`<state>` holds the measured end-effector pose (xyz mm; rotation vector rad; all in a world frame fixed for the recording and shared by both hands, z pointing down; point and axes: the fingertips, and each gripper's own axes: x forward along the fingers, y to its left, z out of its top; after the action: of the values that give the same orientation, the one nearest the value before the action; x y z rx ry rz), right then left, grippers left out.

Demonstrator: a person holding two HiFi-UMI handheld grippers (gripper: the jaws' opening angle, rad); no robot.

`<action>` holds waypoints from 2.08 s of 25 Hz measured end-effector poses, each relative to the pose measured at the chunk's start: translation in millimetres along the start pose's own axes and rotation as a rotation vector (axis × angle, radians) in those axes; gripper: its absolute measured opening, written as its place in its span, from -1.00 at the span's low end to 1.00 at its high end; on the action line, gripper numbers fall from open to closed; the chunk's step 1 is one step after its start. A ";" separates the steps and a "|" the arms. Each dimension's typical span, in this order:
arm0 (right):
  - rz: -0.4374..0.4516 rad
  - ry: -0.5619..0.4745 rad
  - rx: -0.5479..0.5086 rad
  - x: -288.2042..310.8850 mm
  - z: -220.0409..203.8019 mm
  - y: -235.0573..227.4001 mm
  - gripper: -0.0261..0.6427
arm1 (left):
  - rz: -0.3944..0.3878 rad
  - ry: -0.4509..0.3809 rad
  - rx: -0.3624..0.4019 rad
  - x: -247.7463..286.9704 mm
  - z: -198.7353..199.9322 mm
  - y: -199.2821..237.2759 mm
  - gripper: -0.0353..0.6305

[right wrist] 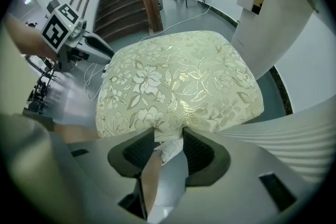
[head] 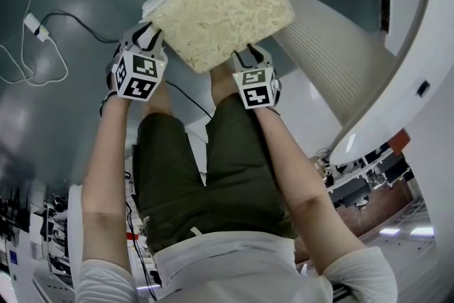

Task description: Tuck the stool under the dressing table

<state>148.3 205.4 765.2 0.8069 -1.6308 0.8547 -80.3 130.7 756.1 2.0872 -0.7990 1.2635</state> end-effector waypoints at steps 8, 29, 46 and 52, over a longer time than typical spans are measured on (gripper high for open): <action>-0.028 -0.033 0.052 3.9 54.2 -18.8 -0.37 | 0.073 -0.065 -0.107 8.1 43.6 45.5 -0.71; -0.211 -0.220 0.353 -13.2 152.3 -99.8 -0.45 | -0.013 -0.093 0.139 55.0 186.4 121.4 -0.75; 0.071 -0.154 0.547 34.9 138.3 29.7 -0.21 | -0.150 -0.016 0.269 59.8 186.3 118.5 -0.74; 0.132 -0.089 0.526 51.6 148.8 47.9 -0.19 | -0.090 0.017 0.230 60.8 184.2 120.4 -0.74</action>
<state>24.5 98.6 784.5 1.1179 -1.5662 1.3912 -41.2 -94.2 757.8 2.2610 -0.5676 1.3771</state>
